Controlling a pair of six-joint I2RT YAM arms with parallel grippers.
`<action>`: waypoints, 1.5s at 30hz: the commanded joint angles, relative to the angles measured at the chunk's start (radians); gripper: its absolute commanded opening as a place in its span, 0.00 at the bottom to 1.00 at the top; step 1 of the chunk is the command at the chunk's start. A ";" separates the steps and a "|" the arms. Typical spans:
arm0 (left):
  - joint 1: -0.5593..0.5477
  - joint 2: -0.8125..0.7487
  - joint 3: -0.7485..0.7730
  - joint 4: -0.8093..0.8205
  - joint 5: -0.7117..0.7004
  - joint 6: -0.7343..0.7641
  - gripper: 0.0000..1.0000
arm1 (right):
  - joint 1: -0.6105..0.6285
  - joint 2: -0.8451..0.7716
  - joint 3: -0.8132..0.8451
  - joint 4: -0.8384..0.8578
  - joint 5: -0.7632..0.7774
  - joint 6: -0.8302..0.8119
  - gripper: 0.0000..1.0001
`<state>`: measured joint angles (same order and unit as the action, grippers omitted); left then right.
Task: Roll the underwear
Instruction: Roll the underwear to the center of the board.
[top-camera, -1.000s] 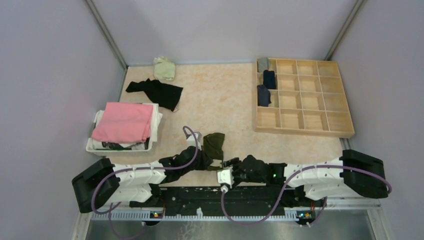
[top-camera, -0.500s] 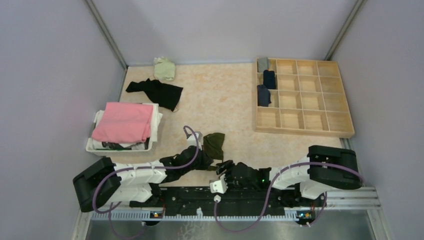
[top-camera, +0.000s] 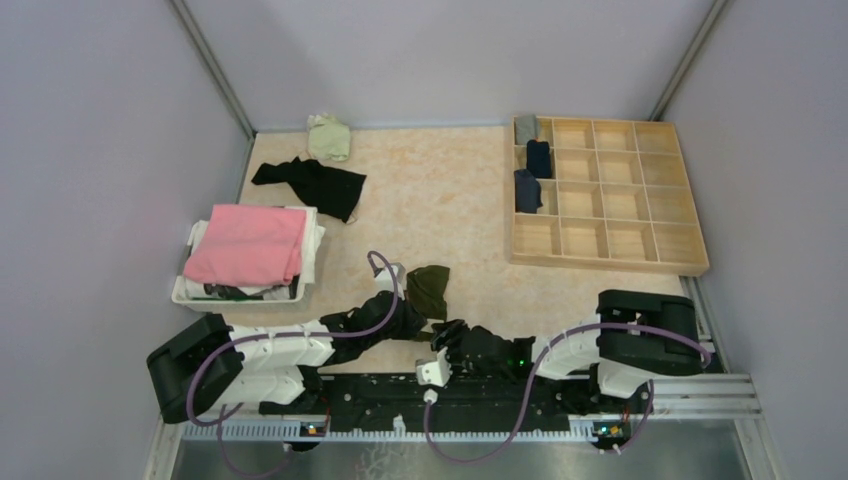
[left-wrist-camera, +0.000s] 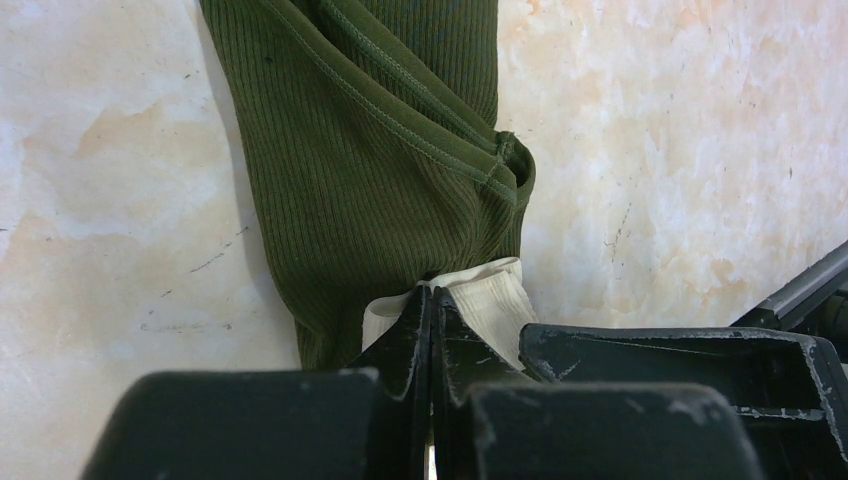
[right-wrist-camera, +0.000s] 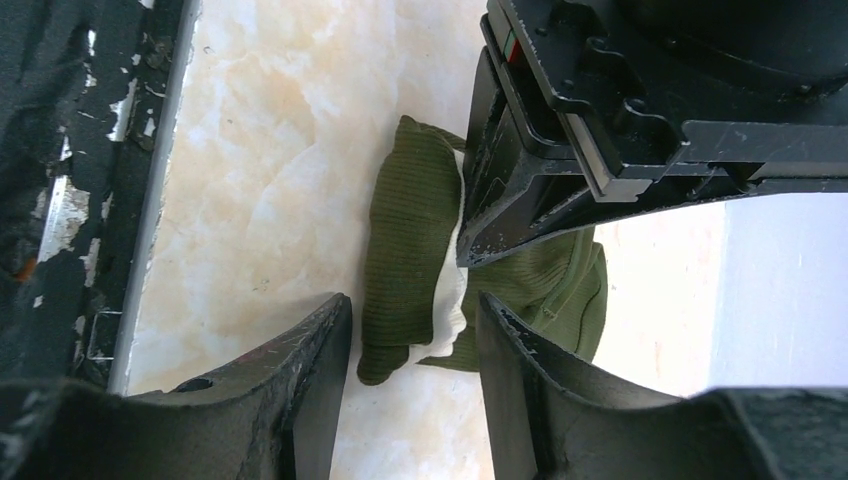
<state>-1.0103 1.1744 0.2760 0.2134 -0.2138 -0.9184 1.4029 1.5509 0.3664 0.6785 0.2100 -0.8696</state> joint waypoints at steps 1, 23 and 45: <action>-0.001 0.049 -0.041 -0.209 0.022 0.016 0.00 | -0.021 0.035 0.001 0.002 0.011 -0.014 0.48; -0.001 -0.076 -0.062 -0.140 0.060 0.097 0.00 | -0.080 -0.086 0.121 -0.337 -0.186 0.268 0.03; -0.001 -0.295 -0.063 -0.240 -0.040 0.152 0.23 | -0.264 -0.030 0.273 -0.526 -0.674 0.669 0.00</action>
<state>-1.0107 0.8898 0.2375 -0.0280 -0.2321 -0.7807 1.1873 1.4967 0.5991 0.1860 -0.3054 -0.3267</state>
